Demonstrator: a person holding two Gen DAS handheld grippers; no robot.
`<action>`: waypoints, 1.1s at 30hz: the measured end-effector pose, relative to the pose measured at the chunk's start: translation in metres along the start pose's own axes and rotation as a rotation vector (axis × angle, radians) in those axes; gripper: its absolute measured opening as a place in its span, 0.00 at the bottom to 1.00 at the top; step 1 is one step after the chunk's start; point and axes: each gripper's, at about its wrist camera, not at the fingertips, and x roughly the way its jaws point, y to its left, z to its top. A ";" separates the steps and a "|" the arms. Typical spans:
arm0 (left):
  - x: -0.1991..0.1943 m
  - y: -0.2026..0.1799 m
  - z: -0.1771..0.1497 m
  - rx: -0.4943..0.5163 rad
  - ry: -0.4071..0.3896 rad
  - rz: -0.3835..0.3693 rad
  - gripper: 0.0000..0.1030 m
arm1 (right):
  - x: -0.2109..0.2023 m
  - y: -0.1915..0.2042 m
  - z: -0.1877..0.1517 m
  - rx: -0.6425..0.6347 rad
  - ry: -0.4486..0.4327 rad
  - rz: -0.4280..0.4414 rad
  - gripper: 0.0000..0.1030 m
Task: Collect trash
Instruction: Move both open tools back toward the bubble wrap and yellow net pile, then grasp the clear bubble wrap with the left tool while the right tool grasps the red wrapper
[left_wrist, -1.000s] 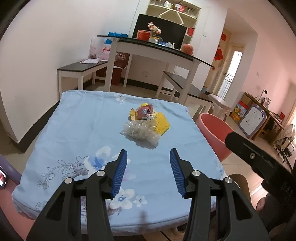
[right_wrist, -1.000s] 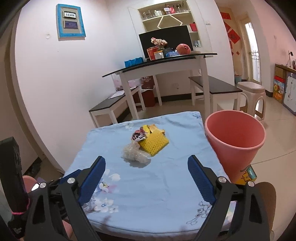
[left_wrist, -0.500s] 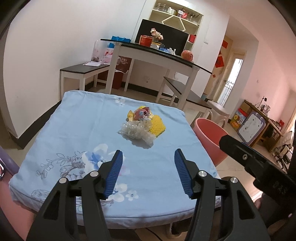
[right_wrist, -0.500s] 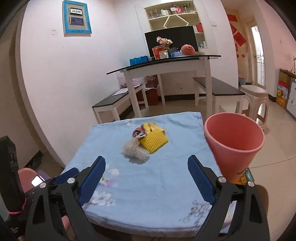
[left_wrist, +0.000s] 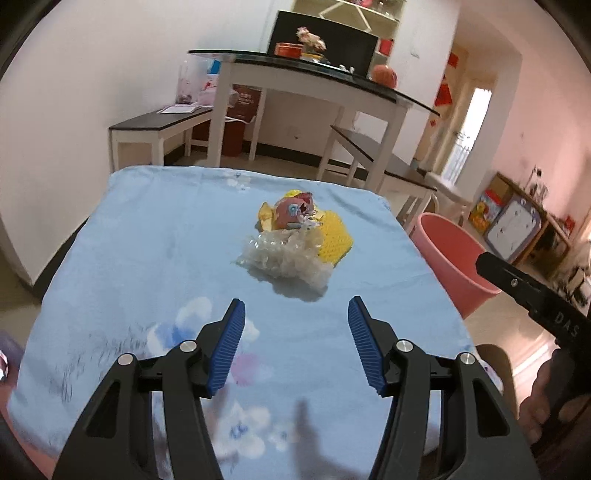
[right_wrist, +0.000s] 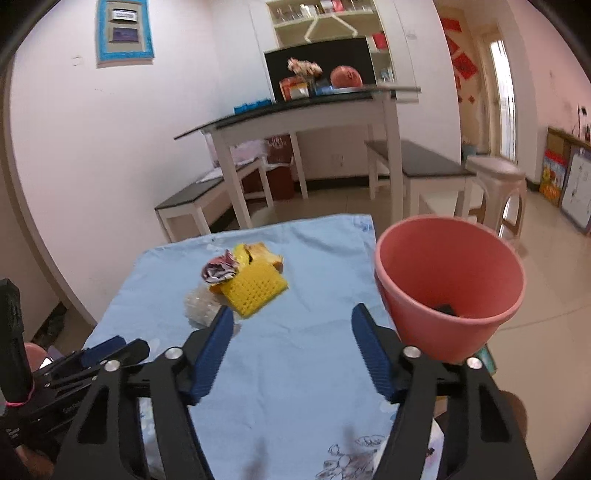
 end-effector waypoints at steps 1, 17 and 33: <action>0.005 0.000 0.003 0.002 0.000 -0.003 0.57 | 0.005 -0.003 0.001 0.007 0.010 0.007 0.61; 0.109 -0.009 0.040 -0.100 0.135 0.161 0.47 | 0.067 -0.007 0.021 -0.006 0.089 0.073 0.61; 0.040 0.051 0.020 -0.182 0.070 0.149 0.33 | 0.130 0.088 0.044 -0.153 0.146 0.194 0.67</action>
